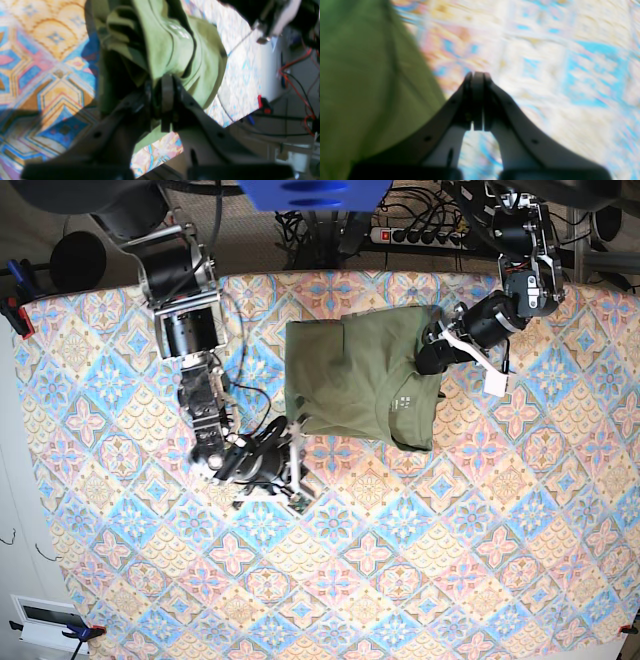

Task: Layout the t-shirt on the table in an organized manner, then fold the t-shirt properly
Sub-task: 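Pull the bundle edges with both grippers to square it flat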

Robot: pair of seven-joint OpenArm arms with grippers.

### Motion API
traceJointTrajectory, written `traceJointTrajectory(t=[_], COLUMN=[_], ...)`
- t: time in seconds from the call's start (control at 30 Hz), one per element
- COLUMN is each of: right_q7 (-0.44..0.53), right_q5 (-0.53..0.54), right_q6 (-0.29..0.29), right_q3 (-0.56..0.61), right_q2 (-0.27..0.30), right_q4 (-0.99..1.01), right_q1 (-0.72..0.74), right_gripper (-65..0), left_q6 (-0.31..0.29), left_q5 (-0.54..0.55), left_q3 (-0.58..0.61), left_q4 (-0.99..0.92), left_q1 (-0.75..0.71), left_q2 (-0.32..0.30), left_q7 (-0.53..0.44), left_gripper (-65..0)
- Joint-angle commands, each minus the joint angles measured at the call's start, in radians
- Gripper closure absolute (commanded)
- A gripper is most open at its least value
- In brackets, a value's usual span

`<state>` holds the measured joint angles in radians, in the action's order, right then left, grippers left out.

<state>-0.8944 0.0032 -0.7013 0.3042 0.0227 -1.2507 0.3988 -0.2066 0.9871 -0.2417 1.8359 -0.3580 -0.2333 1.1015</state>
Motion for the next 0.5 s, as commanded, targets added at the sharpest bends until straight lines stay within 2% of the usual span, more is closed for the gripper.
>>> traceJointTrajectory(t=[0.0,0.1,0.33,0.4,0.47], right_q7=[0.021,0.021,0.021,0.021,0.021], right_q5=[0.017,0.017,0.017,0.017,0.017], right_q6=[0.003,0.003,0.003,0.003,0.003], right_q3=[-0.003,-0.003,-0.003,-0.003,-0.003], right_q2=[-0.008,-0.008,-0.008,-0.008,-0.008], right_q4=[-0.024,-0.025,-0.027,-0.028,-0.039], right_q1=[0.028,0.012,-0.014,-0.021,-0.027], right_gripper=[0.0,0.0,0.0,0.0,0.0], left_q6=[-0.007,-0.001,0.0,0.002,0.002], left_q5=[0.017,0.009,0.02,0.02,0.022], left_q3=[-0.006,-0.008,-0.009,-0.009,-0.009], left_q4=[0.015,-0.006,-0.19,-0.203,-0.198], left_q1=[0.004,0.01,0.067,0.078,0.08], left_q2=[-0.008,-0.007,-0.007,-0.007,-0.008], left_q7=[-0.013,-0.013,-0.011,-0.01,-0.01], left_gripper=[-5.3,-5.8,-7.6,-12.3,-22.1])
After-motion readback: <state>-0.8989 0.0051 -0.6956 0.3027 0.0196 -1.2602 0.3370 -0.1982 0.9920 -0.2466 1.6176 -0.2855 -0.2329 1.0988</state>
